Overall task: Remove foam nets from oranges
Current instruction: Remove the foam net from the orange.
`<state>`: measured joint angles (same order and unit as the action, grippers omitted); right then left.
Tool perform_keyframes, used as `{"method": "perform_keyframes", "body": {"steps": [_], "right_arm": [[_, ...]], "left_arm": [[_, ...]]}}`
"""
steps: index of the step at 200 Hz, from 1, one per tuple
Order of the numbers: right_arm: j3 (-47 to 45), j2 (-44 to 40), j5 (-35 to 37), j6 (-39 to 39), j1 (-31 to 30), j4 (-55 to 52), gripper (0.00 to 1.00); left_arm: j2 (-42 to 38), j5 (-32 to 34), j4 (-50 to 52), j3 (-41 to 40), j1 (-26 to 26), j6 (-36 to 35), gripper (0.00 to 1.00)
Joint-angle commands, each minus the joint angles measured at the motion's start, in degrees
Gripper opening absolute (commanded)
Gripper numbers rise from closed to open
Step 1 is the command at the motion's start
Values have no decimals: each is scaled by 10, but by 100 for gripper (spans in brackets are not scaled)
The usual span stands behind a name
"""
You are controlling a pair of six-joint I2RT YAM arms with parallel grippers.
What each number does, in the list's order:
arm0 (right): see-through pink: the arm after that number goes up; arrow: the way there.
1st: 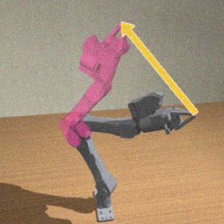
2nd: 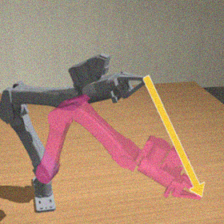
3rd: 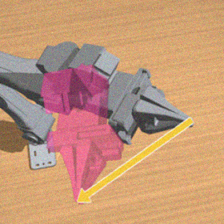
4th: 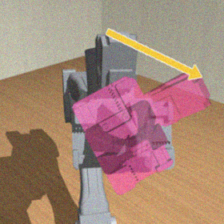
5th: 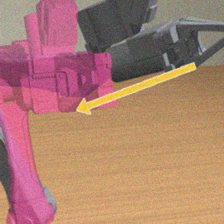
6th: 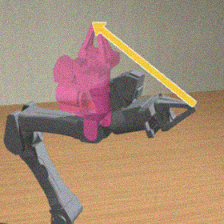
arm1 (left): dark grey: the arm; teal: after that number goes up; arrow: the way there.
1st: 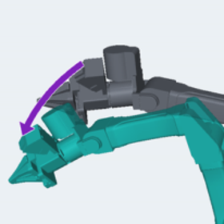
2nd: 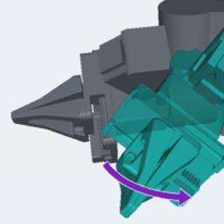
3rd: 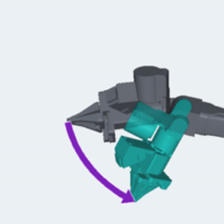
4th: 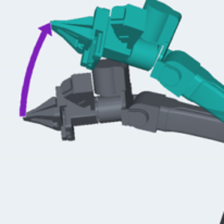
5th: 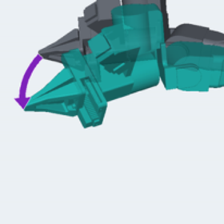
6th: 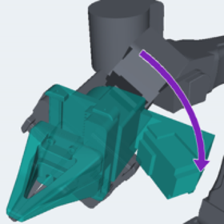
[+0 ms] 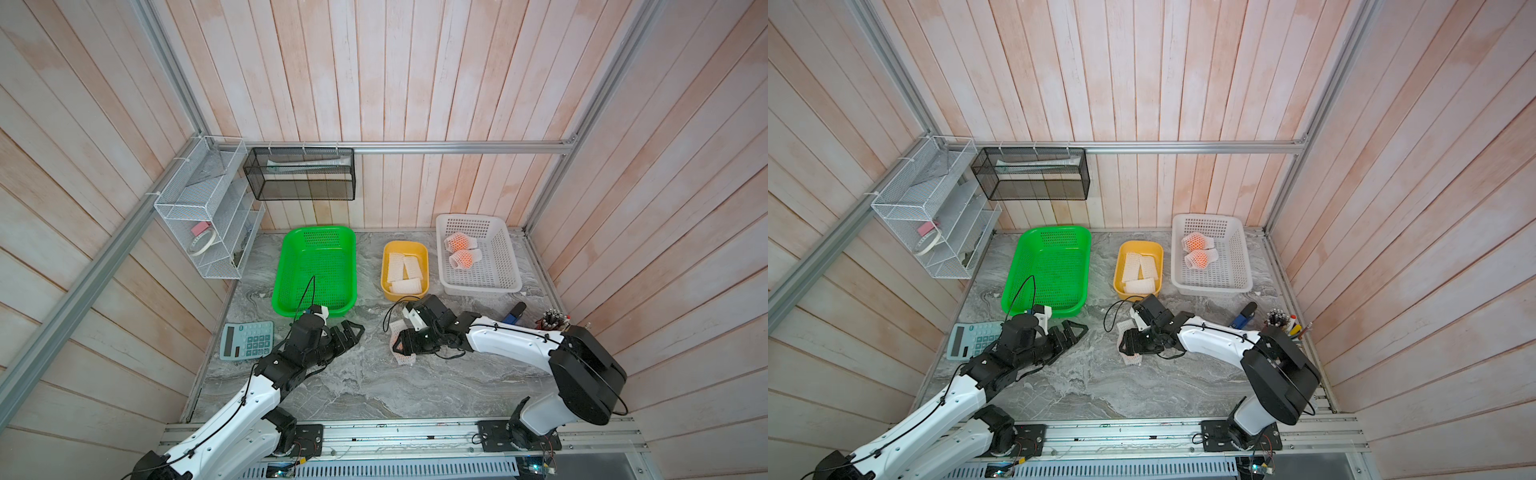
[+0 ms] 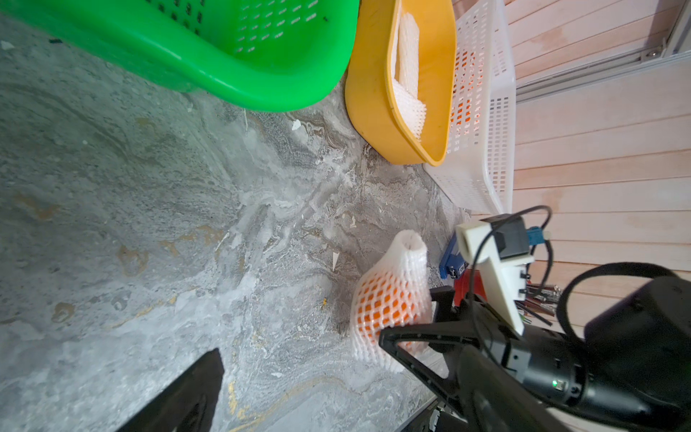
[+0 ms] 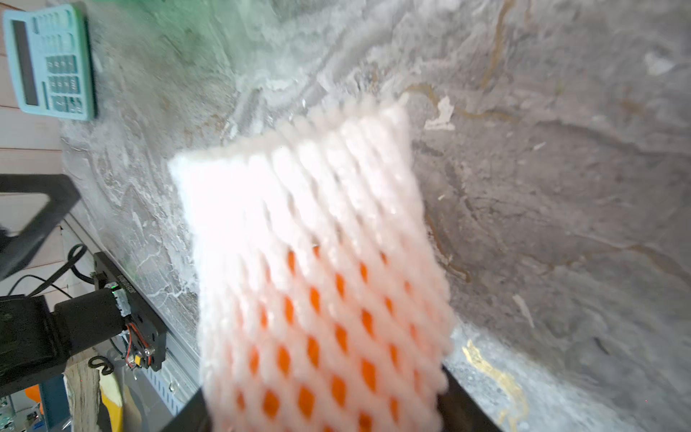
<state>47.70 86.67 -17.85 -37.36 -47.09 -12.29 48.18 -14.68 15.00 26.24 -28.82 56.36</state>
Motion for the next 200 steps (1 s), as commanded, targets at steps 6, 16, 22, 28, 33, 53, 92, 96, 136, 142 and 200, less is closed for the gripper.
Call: {"method": "perform_keyframes", "body": {"steps": [6, 16, 22, 28, 33, 53, 92, 96, 136, 142, 200], "right_arm": [[-48, -49, 62, 13, -8, 145, 58], [-72, -64, 93, 21, -17, 195, 60], [-88, -69, 108, 24, -22, 223, 60], [-101, -70, 123, 25, -24, 251, 61], [-111, -69, 133, 27, -26, 271, 61], [-144, -57, 185, 52, -45, 354, 61], [-218, -21, 251, 113, -81, 537, 61], [-226, -14, 252, 120, -83, 558, 61], [-306, 21, 266, 200, -112, 762, 61], [-316, 30, 275, 214, -117, 791, 61], [-349, 115, 291, 256, -139, 952, 61]], "left_arm": [[21, -47, -56, 20, 2, -18, 100], [35, -66, -86, 20, 0, -9, 100], [43, -73, -102, 21, -1, -5, 100], [52, -77, -110, 25, -3, -1, 100], [59, -78, -112, 29, -4, -1, 100], [76, -87, -125, 43, -8, -33, 100], [86, -115, -174, 17, 4, -132, 100], [86, -122, -185, 11, 6, -138, 100], [98, -219, -324, -49, 38, -115, 100], [108, -233, -344, -52, 40, -106, 100], [142, -302, -563, -114, 20, -33, 94]]}}
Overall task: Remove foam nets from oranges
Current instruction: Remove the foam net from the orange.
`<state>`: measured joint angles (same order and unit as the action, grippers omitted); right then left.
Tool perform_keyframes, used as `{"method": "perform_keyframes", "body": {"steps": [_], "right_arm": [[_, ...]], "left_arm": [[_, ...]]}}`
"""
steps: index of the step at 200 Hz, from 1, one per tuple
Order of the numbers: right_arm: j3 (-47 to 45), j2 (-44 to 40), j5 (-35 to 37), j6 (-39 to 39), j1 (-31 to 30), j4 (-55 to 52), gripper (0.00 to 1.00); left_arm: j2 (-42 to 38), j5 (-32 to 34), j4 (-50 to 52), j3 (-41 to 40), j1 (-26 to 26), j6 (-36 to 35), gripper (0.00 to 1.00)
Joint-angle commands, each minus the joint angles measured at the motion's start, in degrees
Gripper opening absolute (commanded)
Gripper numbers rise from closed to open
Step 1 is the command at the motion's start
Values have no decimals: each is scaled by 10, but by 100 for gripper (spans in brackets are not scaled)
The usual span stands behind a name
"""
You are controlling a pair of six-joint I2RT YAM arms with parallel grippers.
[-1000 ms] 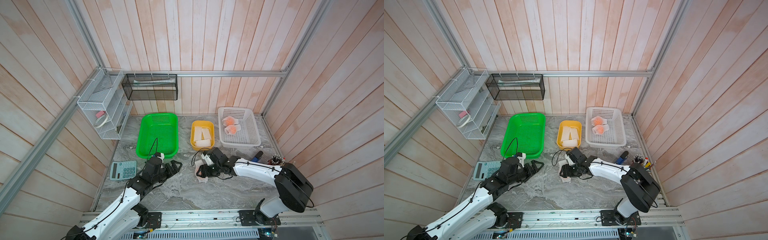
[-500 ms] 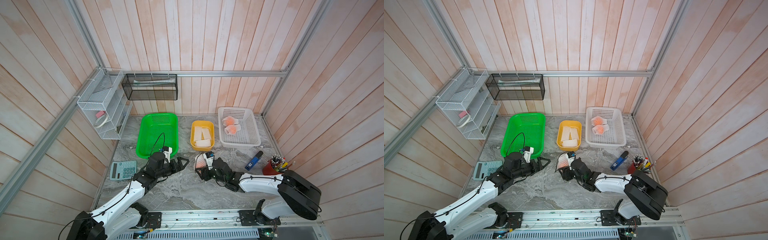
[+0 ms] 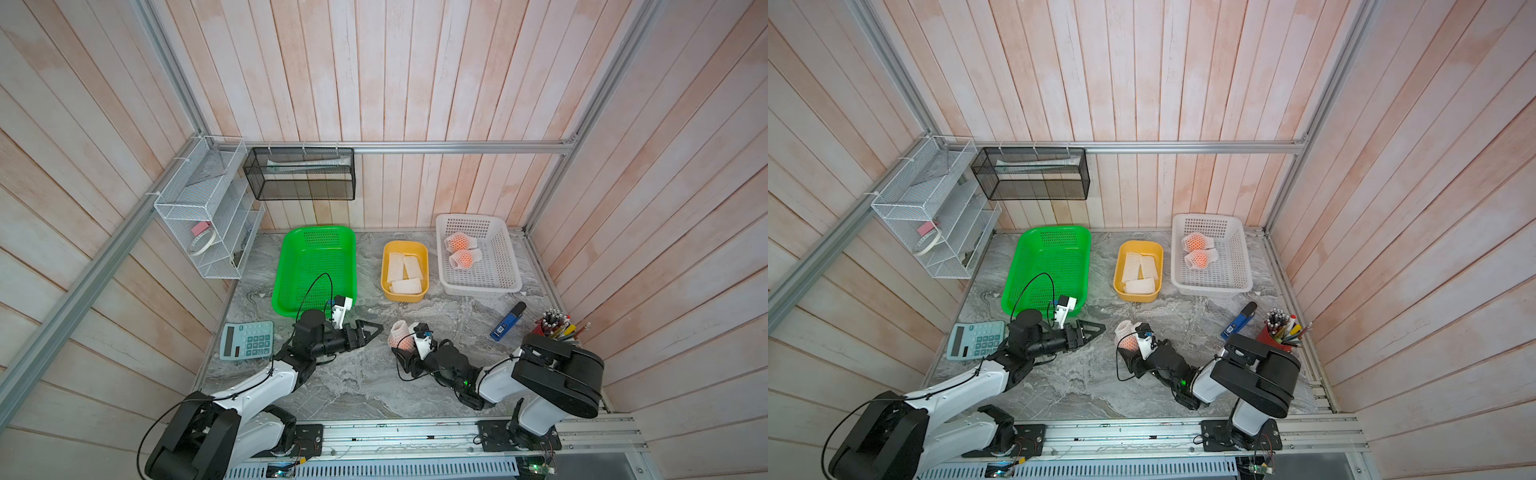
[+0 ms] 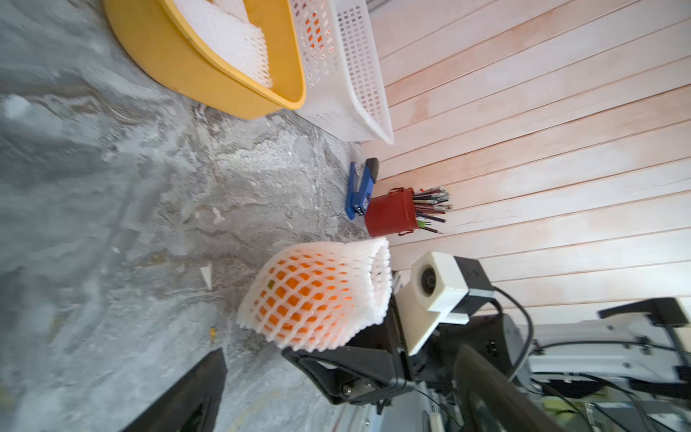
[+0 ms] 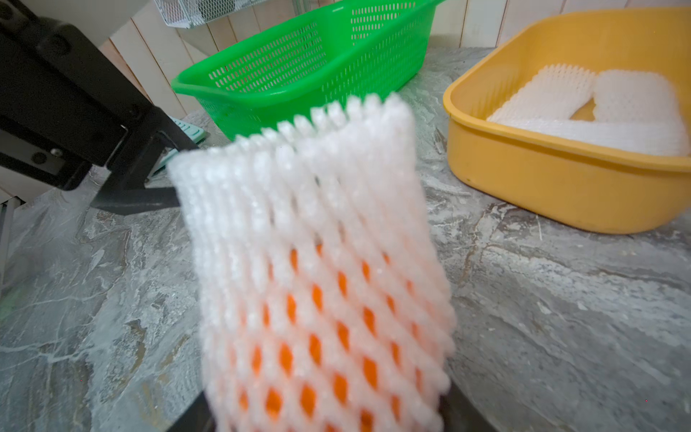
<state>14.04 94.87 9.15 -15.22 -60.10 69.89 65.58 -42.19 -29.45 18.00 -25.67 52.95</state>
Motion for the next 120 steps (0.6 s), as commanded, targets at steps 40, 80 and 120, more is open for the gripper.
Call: {"method": "perform_keyframes", "body": {"steps": [40, 80, 120], "right_arm": [[-32, 101, -17, 45, -10, 265, 62], [-33, 119, -60, 31, -10, 269, 61], [-41, 125, -98, 45, -7, 269, 64]], "left_arm": [[-197, 168, -102, -117, -50, -215, 100], [-169, 204, -134, -127, -77, -349, 100], [-102, 242, -187, -130, -94, -446, 100]]}}
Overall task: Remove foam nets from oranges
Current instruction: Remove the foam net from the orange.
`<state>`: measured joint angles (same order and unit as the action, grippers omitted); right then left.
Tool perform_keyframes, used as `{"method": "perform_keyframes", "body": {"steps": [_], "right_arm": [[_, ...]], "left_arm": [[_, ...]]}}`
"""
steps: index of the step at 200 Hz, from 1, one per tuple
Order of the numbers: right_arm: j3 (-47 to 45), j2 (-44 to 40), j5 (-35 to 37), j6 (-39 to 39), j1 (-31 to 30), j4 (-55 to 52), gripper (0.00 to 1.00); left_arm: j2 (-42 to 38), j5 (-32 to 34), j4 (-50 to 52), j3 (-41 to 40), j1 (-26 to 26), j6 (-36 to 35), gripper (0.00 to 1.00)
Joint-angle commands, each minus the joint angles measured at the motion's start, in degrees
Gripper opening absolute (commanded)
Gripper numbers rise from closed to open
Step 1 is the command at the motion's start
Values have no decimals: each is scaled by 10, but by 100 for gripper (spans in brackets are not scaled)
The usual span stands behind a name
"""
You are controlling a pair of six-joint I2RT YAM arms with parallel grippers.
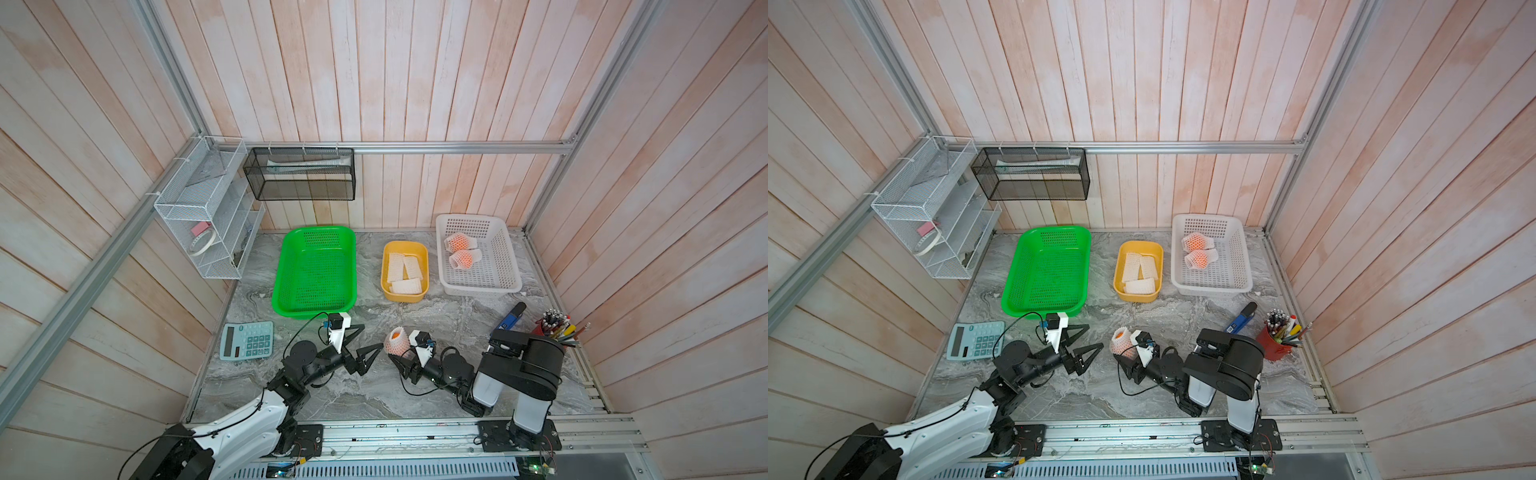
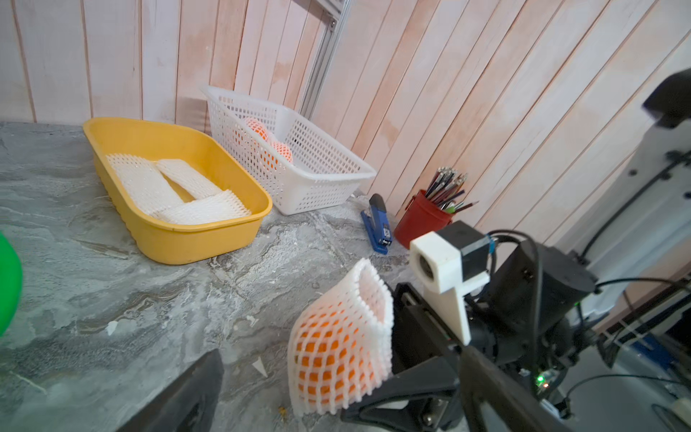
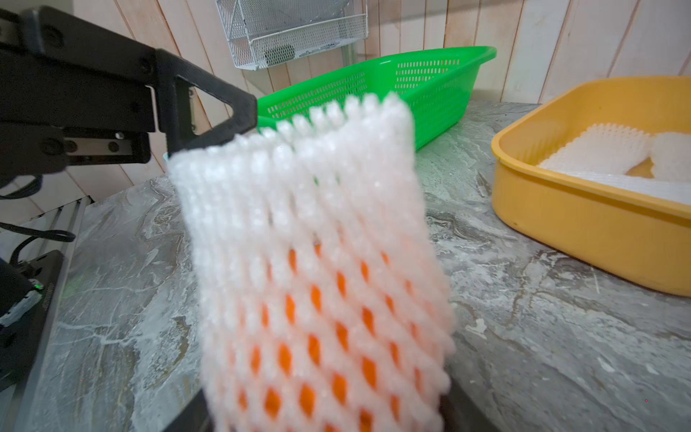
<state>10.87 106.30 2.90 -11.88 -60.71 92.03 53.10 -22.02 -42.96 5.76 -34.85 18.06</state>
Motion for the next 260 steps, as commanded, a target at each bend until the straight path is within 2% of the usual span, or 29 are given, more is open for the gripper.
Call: {"method": "perform_keyframes", "body": {"steps": [1, 22, 46, 74, 96, 121, 153, 221, 260], "right_arm": [[-10, 11, -36, 12, -1, 47, 64], [-19, 17, -68, 6, 16, 61, 64], [-22, 26, -115, -1, 43, 65, 64], [-25, 28, -140, -5, 71, 69, 63], [-14, 32, -157, 15, 73, 49, 63], [-10, 57, -153, 12, 73, 81, 63], [-10, 77, -161, -9, 72, 112, 63], [-8, 75, -152, -6, 69, 109, 63], [-6, 71, -149, -9, 69, 104, 63]], "left_arm": [[24, 40, -53, -7, -2, -100, 100], [59, 19, -65, 3, -4, -128, 100], [123, -9, -139, 4, -18, -133, 100], [171, 30, -207, -12, -62, -155, 100], [209, 48, -219, 3, -88, -158, 100], [280, 49, -288, 19, -101, -140, 100], [350, 86, -387, 13, -106, -109, 97], [394, 61, -362, 48, -116, -102, 88], [423, 48, -374, 48, -116, -84, 76]]}}
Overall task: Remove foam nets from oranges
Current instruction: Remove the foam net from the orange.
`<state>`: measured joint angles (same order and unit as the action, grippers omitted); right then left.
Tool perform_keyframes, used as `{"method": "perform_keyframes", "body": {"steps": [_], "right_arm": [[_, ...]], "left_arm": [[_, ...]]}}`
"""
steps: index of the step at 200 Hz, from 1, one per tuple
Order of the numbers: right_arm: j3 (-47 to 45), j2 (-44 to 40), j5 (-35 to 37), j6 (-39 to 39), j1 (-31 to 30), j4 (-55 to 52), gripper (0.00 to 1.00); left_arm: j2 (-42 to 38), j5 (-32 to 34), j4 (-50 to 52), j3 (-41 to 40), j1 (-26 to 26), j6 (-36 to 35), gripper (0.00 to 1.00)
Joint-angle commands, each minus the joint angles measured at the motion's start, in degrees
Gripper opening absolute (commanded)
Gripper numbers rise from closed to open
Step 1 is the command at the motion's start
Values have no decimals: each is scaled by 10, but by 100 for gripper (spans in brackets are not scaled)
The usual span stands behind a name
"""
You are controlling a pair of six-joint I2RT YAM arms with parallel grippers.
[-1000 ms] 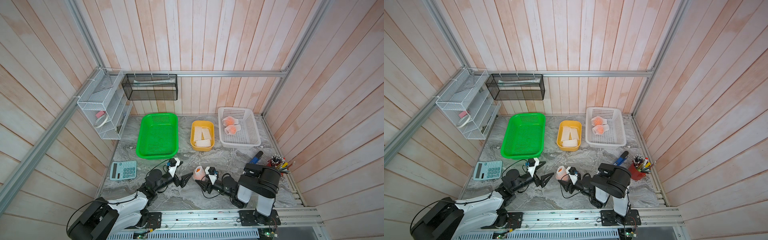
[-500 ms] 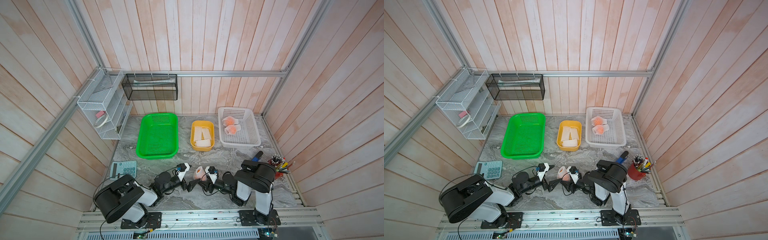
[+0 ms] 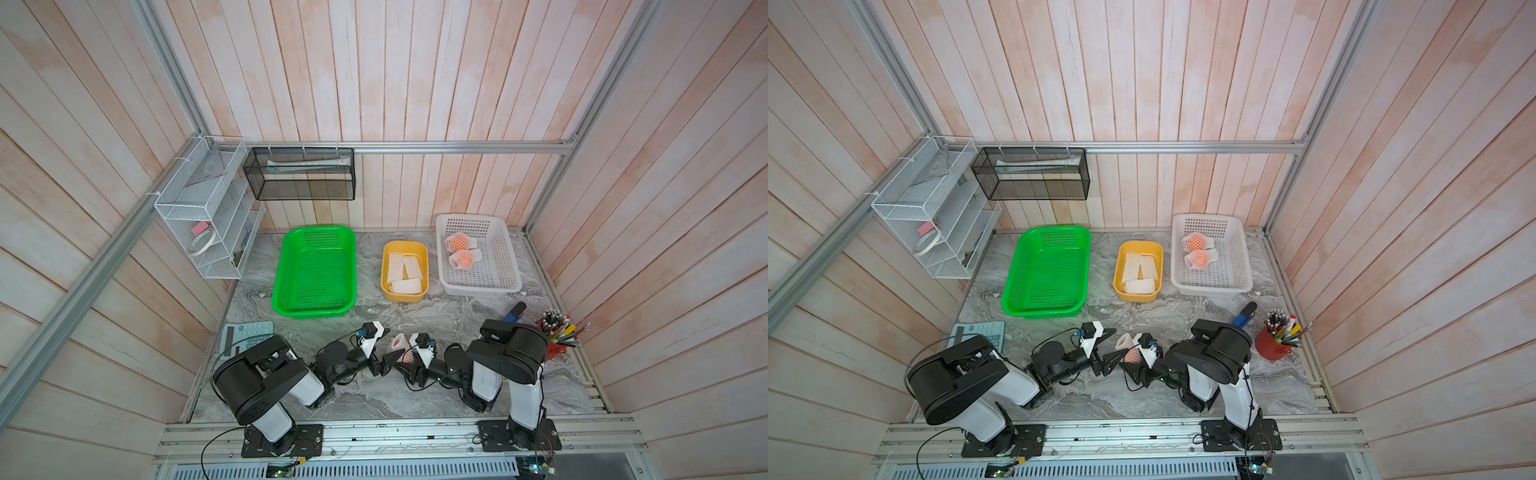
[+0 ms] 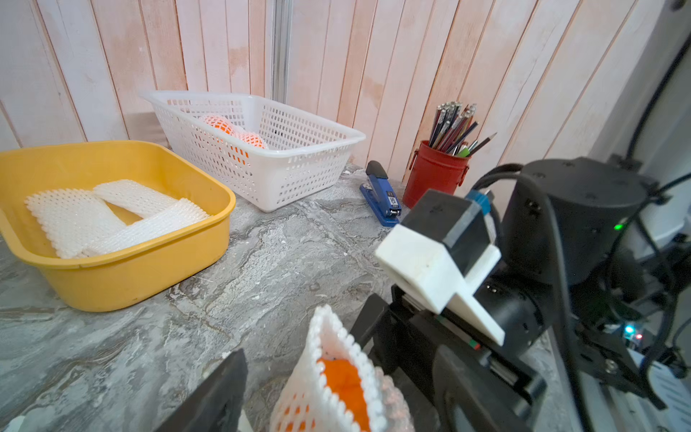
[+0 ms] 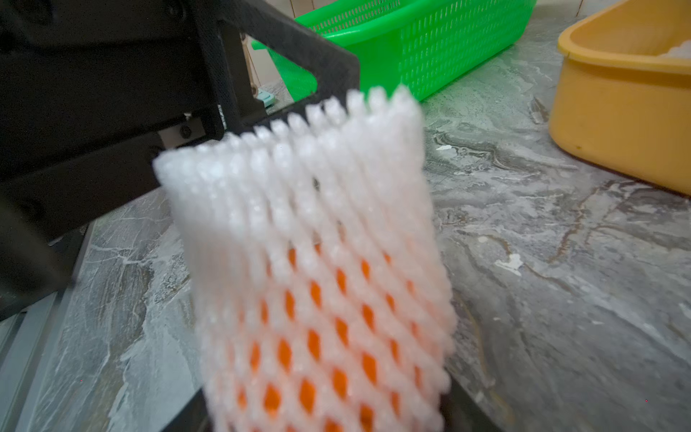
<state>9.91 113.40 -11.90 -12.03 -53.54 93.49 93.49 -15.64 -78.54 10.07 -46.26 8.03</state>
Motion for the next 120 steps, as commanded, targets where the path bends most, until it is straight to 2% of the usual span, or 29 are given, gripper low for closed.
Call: {"method": "perform_keyframes", "body": {"steps": [1, 21, 69, 100, 120], "right_arm": [[3, 0, -1, -8, -3, 89, 63], [5, -2, -2, -5, -3, 84, 63], [7, -1, 4, 4, -9, 82, 63], [3, -7, 4, 10, -10, 77, 64], [-3, -7, 5, 11, -10, 84, 68]], "left_arm": [[19, -16, -18, 4, -2, 17, 76], [35, -26, -26, 8, -2, 27, 72], [53, -25, -38, 27, -3, 23, 41], [55, -35, -31, 37, -3, 13, 31], [52, -33, -36, 33, -3, 6, 23]]}}
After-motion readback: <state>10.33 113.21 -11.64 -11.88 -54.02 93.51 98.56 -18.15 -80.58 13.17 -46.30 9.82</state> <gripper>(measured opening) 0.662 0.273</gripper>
